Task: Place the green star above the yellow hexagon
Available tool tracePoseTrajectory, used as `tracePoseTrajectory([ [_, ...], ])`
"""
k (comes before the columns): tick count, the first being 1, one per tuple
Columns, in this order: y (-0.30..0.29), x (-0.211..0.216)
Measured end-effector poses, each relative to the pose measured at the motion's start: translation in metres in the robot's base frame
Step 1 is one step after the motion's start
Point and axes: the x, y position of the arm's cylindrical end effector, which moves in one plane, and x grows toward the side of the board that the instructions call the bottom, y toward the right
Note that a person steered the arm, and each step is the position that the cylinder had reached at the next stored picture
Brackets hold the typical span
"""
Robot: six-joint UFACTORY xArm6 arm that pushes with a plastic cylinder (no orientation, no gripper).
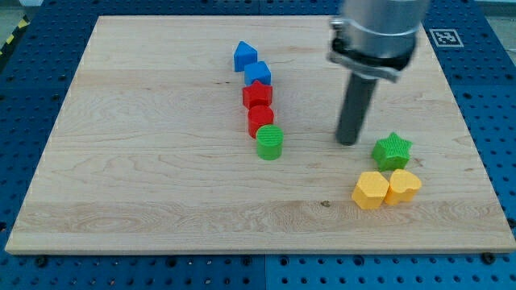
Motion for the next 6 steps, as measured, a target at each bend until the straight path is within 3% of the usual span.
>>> tracePoseTrajectory([
  [2,0.134,0.000],
  [3,0.144,0.017],
  [6,0.038,0.023],
])
